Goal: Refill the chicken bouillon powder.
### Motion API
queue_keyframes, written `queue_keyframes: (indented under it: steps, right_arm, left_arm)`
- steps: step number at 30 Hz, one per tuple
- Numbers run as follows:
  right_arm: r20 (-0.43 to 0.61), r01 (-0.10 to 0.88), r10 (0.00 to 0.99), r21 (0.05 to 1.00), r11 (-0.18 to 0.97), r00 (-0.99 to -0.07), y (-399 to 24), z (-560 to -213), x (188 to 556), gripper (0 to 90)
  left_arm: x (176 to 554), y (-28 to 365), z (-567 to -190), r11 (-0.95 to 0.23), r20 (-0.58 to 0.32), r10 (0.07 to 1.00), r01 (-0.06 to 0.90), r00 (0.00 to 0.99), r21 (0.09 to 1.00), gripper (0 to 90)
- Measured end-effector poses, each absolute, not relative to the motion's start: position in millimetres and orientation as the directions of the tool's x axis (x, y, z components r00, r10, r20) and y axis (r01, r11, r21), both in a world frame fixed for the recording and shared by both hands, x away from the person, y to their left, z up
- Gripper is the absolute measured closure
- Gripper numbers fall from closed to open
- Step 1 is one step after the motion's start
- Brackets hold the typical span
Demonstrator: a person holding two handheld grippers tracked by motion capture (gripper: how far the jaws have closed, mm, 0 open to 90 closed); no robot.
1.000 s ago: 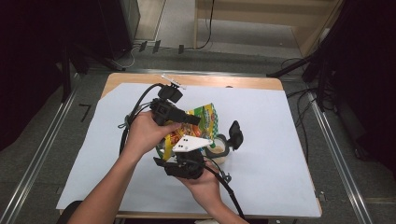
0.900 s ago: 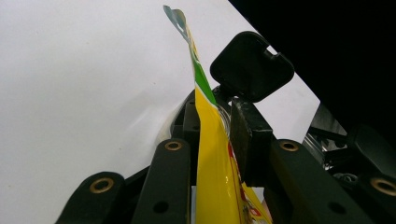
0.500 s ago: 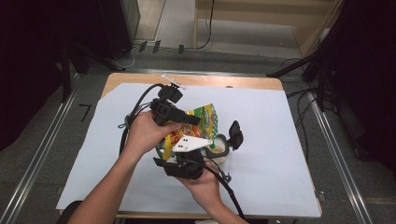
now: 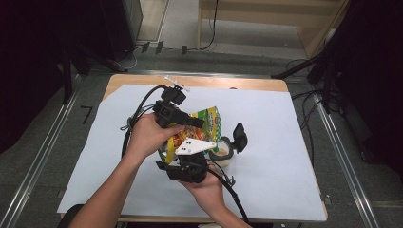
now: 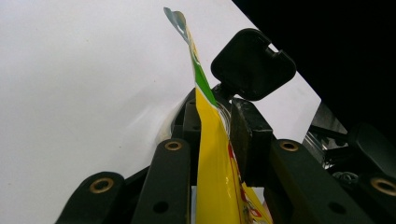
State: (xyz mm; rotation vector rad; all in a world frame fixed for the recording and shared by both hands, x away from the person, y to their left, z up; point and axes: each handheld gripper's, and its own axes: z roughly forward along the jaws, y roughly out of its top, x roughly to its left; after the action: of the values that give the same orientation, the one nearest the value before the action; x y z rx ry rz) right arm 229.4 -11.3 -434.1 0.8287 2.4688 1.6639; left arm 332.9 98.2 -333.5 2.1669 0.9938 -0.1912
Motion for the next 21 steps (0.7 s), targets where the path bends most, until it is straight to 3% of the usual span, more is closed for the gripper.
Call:
queue_keyframes:
  steps: [21]
  right_arm:
    - [0.259,0.413,0.463,0.870,0.269,-0.847,-11.0,-435.4,227.6,62.2]
  left_arm:
    - [333.0,96.1,-335.5,-0.438,-0.408,0.598,0.707,0.690,0.555,76.9]
